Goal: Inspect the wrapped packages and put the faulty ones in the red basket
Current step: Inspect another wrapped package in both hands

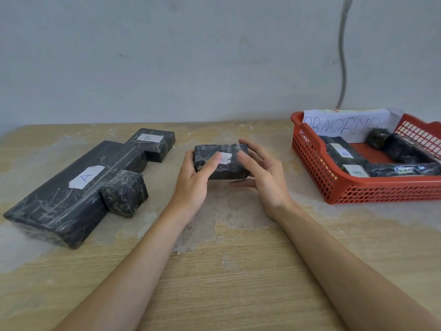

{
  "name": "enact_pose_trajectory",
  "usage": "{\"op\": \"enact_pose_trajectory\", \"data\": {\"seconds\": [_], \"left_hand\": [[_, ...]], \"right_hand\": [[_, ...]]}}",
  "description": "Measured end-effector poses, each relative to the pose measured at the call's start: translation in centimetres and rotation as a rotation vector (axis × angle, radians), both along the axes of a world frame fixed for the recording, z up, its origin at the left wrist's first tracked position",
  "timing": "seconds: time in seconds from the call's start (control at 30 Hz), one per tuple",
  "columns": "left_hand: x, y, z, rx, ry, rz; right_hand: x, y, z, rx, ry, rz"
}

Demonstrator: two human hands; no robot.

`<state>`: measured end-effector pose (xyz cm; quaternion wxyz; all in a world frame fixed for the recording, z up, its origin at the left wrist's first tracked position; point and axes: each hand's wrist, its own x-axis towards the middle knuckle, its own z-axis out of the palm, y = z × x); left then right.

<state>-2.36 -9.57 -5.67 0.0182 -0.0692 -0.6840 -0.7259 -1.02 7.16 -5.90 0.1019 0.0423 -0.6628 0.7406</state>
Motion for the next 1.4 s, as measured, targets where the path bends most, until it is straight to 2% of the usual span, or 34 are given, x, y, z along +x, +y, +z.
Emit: {"op": "enact_pose_trajectory", "data": {"seconds": [0.13, 0.3, 0.47, 0.67, 0.83, 1.03, 1.17, 1.4], "left_hand": [[0.2, 0.0, 0.4, 0.049, -0.027, 0.032], [0.1, -0.2, -0.2, -0.052, 0.137, -0.017], [-0.2, 0.4, -0.6, 0.011, 0.154, -0.018], [-0.5, 0.0, -0.5, -0.017, 0.116, 0.018], [-0.2, -0.1, -0.2, 0.027, 0.055, 0.011], [0.1, 0.1, -0.1, -0.042, 0.075, -0.017], [-0.1, -0.1, -0.2, -0.014, 0.039, -0.043], [-0.3, -0.2, -0.6, 0.000, 0.020, -0.025]], "right_hand": [[0.1, 0.0, 0.0, 0.071, 0.026, 0.086], [0.0, -0.3, 0.1, 0.044, -0.007, -0.023], [-0.1, -0.1, -0.3, 0.076, -0.009, -0.044], [0.1, -0.1, -0.2, 0.100, 0.073, -0.075], [0.2, -0.4, -0.1, 0.109, 0.066, -0.040], [0.1, 0.2, -0.2, 0.155, 0.071, -0.053], [0.0, 0.3, 0.0, 0.049, 0.022, -0.043], [-0.1, 0.3, -0.2, 0.120, 0.041, -0.032]]}}
